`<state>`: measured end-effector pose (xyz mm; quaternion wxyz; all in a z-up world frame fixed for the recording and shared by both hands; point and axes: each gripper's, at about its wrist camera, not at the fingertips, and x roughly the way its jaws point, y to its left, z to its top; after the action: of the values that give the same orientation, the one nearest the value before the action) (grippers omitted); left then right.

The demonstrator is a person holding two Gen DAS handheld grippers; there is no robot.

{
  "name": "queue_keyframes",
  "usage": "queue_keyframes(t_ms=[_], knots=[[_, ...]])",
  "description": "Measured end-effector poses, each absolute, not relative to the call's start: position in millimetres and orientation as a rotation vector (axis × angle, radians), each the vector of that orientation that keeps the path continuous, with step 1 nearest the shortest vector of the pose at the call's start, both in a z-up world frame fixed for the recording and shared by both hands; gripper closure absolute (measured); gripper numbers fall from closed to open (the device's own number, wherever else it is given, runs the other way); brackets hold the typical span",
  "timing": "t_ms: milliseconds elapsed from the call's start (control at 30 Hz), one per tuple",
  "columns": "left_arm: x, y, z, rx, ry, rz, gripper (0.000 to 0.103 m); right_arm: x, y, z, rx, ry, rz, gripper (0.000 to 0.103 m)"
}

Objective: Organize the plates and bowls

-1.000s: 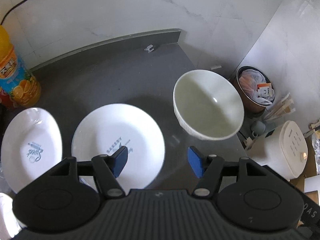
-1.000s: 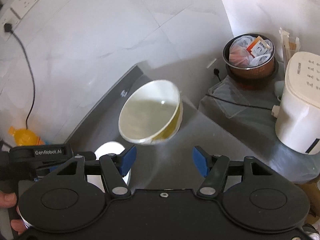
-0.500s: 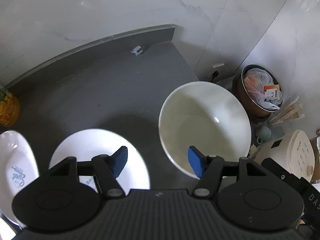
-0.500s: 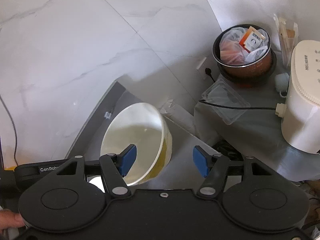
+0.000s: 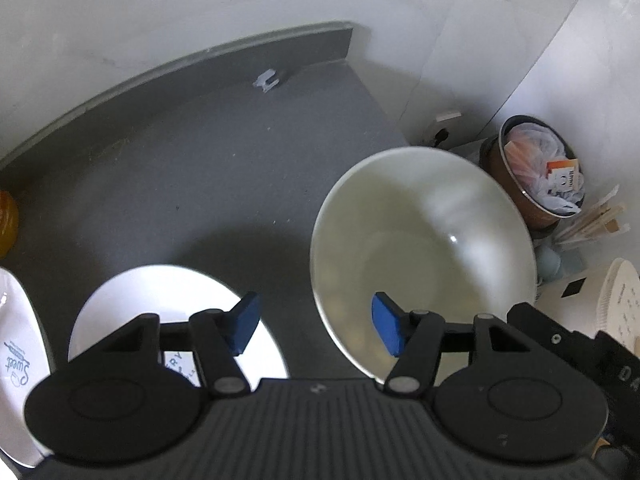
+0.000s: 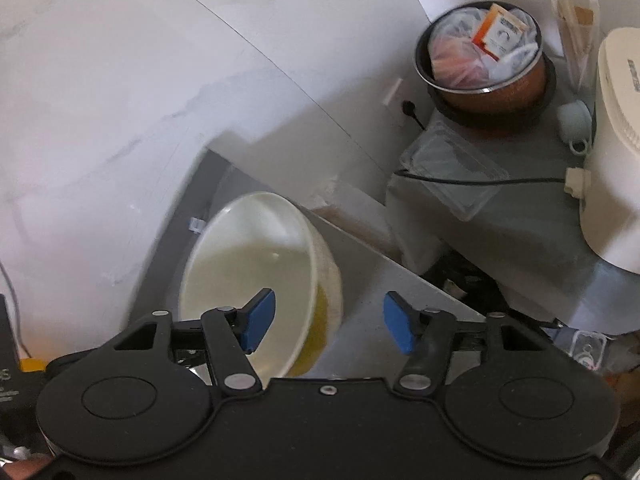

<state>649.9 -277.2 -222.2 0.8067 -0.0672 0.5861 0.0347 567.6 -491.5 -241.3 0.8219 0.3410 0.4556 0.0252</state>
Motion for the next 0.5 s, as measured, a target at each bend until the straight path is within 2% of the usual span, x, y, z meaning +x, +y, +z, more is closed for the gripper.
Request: queue_keyframes(t_ms=[33,67,133,167,233,433,500], knots=[[650.4,-276.1,-224.1,-0.153,1.256,0.079,0.046,569.6,-491.0,-245.3,0.727,0.988,0.045,0.06],[650.7,-275.2,-225.7,-0.16,1.254,0.082,0.048,571.1,-491.1,-249.0,0.735,1.002,0.045,0.062],[650.8,-274.9,-228.7,-0.166,1.256,0.083,0.064,572.5,-490.3,-251.6,0.762,0.996,0.068,0.072],[650.2,-274.8,-230.2,-0.171,1.262,0.084,0.067,572.6,-489.1,-250.8,0.761,0.994,0.08,0.075],[648.1,-273.5,-232.0,-0.187,1.266,0.092,0.073,572.2,-488.1,-248.2,0.765,0.987,0.108,0.087],[643.7,-273.7,-227.4,-0.238,1.253,0.065,0.093,567.8,-486.2,-244.5,0.754,0.992,0.116,0.087],[641.7,-274.5,-225.8,-0.239,1.249,0.07,0.093,564.4,-486.0,-243.3,0.753,0.99,0.114,0.087]])
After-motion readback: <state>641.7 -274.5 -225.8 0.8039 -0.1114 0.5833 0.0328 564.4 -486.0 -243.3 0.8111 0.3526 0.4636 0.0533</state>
